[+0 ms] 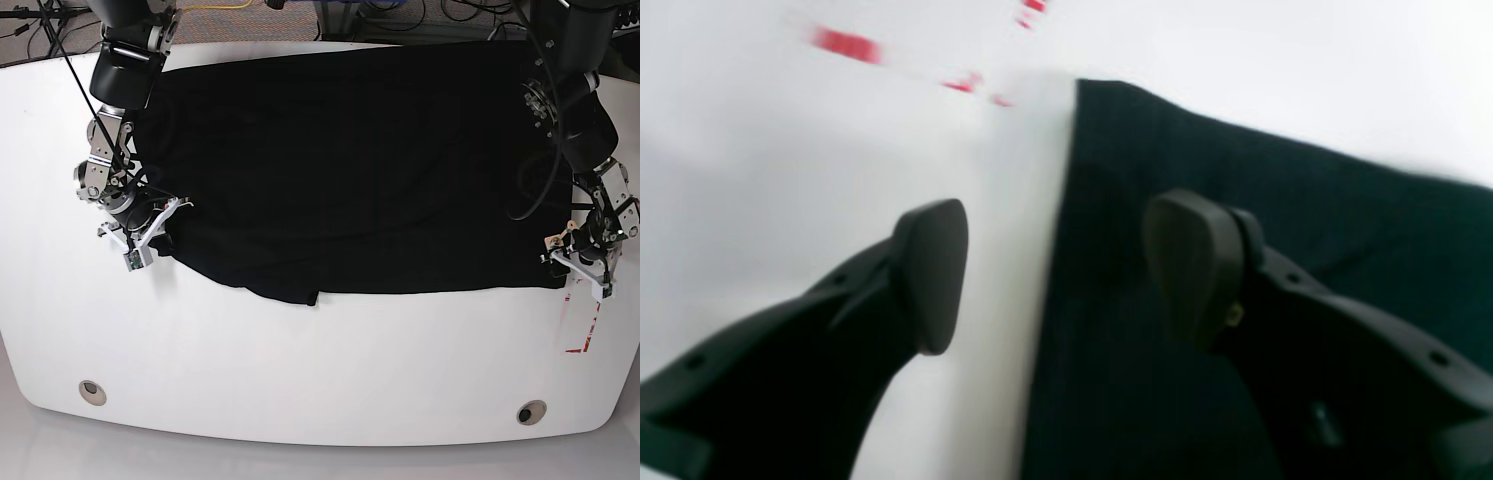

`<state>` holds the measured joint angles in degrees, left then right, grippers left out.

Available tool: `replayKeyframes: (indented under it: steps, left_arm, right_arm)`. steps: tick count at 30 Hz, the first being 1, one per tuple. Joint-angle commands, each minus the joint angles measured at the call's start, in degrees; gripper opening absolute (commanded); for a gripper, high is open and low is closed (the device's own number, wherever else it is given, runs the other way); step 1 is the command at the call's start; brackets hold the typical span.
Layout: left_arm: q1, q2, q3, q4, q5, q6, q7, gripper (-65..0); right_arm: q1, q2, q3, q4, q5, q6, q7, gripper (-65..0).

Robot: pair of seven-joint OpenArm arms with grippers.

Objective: Fold the T-shirt properly
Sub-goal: 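Grasp the shirt's side edges with both grippers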

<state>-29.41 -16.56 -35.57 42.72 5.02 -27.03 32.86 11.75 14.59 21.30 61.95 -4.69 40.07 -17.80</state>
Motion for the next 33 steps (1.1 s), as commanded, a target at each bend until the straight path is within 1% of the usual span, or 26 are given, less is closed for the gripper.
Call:
replayKeyframes:
  steps: [1,6,10,11,12,14,15,16,17,20,22,25,27,28,33]
  left_arm:
    - [-3.25,-1.6,0.1,-2.41,-1.02,-0.27,-2.49,-23.3]
    - [-5.45,-2.04,2.56,-7.42,-1.1,-0.27,-4.16,-23.9]
    - [-5.98,-1.86,5.9,-7.6,-1.1,-0.27,-4.07,-25.4]
    - [-6.06,-1.86,7.22,-7.6,-1.19,-0.27,-4.07,-28.7]
    - [-6.06,-1.86,7.66,-7.6,-1.19,-0.27,-4.07,-30.6]
    - [-6.06,-1.86,9.07,-7.6,-1.37,-0.27,-4.07,-44.9]
    - [-6.15,-1.86,9.24,-7.6,-1.46,-0.27,-4.07,-50.7]
    - [-6.15,-1.86,9.24,-7.51,-1.46,-0.36,-4.07,-59.0]
    - [-6.15,-1.86,9.24,-7.51,-1.46,-0.53,-3.98,-64.3]
    - [-6.33,-1.86,9.33,-7.42,-1.46,-0.62,-3.19,-65.0]
    - [-6.59,-1.86,9.33,-6.37,-1.46,-0.71,-2.4,-63.5]
    - [-6.68,-1.77,9.33,-3.11,-1.46,-0.97,-1.17,-65.0]
    - [-6.77,-1.33,9.33,-0.83,-1.46,-1.77,0.15,-65.0]
    - [-6.94,-0.45,9.33,0.84,-1.46,-2.56,1.29,-65.0]
    - [-7.03,0.6,9.33,8.75,-1.46,-3.44,6.22,-65.0]
  right_arm:
    - [0.96,0.75,0.11,1.04,-0.1,-0.07,0.0,-64.0]
    - [0.96,0.84,0.11,1.04,-0.1,-0.07,0.0,-64.0]
    - [0.96,1.01,0.28,1.12,-0.1,-0.07,0.0,-64.2]
    - [0.96,1.1,0.37,1.12,-0.1,-0.07,0.0,-64.2]
    - [0.96,1.19,0.37,1.12,-0.1,-0.07,0.0,-64.2]
    - [0.96,1.28,0.46,1.12,-0.1,-0.07,0.0,-64.2]
    - [0.96,1.28,0.46,1.12,-0.1,-0.07,0.0,-64.2]
    - [0.96,1.28,0.46,1.12,-0.1,-0.07,0.0,-64.2]
    - [1.04,1.37,0.46,1.12,-0.1,-0.07,0.0,-64.2]
    - [1.22,1.37,0.46,1.21,-0.1,-0.07,0.0,-64.2]
    - [1.31,1.45,0.46,1.65,-0.1,-0.07,0.0,-64.2]
    - [0.96,1.98,0.46,3.94,-0.1,-0.07,0.0,-64.4]
    - [0.87,2.07,0.46,5.43,-0.1,-0.07,0.0,-64.4]
    - [0.87,2.07,0.46,6.4,-0.1,-0.07,-0.09,-64.4]
    - [1.13,2.42,0.46,8.51,-0.1,-0.07,-0.18,-64.4]
